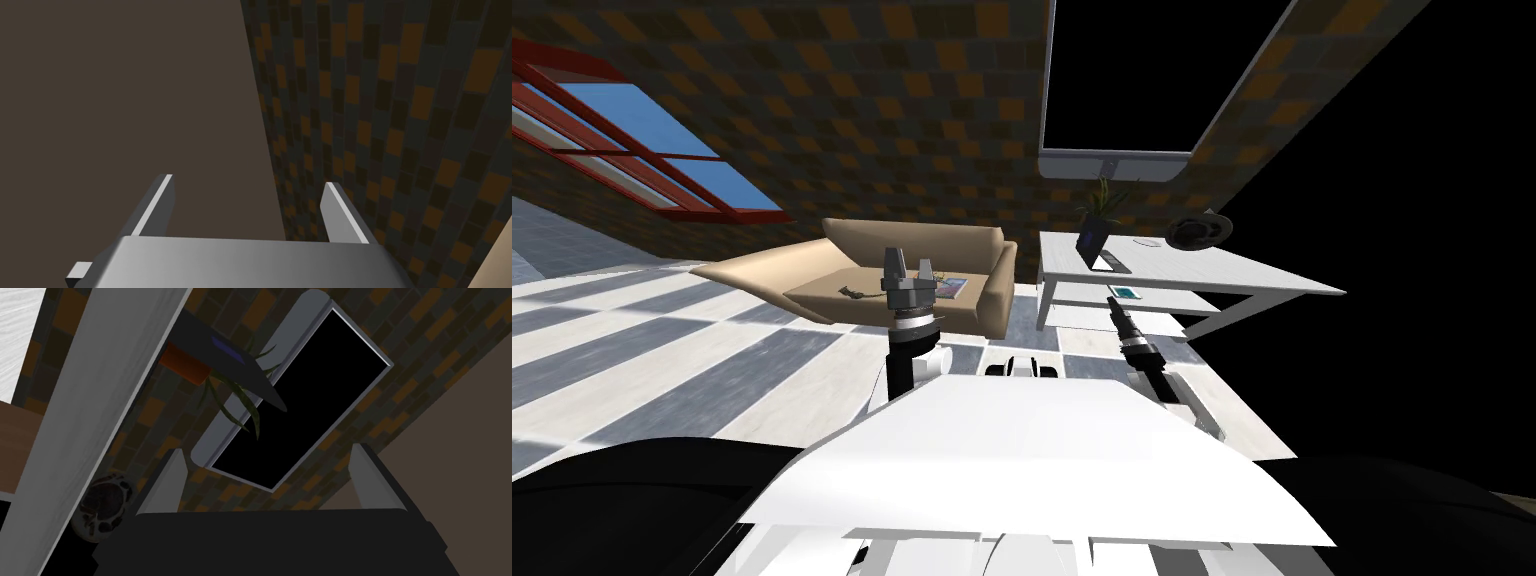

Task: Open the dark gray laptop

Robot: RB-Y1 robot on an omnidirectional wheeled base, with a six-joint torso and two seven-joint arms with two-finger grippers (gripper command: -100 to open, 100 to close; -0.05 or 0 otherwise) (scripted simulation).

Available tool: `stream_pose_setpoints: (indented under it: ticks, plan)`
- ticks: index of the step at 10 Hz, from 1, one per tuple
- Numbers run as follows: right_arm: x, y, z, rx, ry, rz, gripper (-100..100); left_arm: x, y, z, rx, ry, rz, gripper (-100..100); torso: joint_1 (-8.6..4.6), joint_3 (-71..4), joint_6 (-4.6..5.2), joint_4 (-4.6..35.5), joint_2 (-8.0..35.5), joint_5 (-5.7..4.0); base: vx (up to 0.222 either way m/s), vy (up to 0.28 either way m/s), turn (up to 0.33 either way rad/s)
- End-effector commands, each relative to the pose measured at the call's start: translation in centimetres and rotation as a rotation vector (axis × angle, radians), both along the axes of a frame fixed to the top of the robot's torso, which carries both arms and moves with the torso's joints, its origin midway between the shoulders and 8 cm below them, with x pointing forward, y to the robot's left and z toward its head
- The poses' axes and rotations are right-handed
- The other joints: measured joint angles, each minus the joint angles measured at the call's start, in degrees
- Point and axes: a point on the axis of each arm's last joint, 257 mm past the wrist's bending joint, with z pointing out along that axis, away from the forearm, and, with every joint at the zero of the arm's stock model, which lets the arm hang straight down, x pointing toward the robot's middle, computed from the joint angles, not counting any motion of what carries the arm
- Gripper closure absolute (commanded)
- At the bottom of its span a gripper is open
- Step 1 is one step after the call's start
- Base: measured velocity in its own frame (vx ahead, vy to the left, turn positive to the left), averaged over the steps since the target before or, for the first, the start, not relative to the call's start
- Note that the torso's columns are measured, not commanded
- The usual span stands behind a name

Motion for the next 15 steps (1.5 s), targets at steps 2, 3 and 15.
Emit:
stream_pose_setpoints:
  ticks: [2, 3, 15]
  plan:
    - [-0.3, -4.4, -3.2, -0.133, 0.114, -0.045, -100, 0.0, 0.0, 0.0, 0.0, 0.0, 0.0, 0, -0.15, 0.0, -0.01, 0.0, 0.0, -0.06, 0.002, 0.093, 0.137]
    - [-0.3, -4.6, -3.3, -0.143, 0.12, -0.043, -100, 0.0, 0.0, 0.0, 0.0, 0.0, 0.0, 0, 0.02, 0.0, -0.06, 0.0, 0.1, -0.02, 0.001, 0.087, 0.092]
    - [-3.2, -24.3, -7.0, -0.61, 0.462, -0.272, -100, 0.0, 0.0, 0.0, 0.0, 0.0, 0.0, 0, -0.3, 0.0, 0.0, 0.0, 0.0, -0.1, 0.015, 0.09, 0.158]
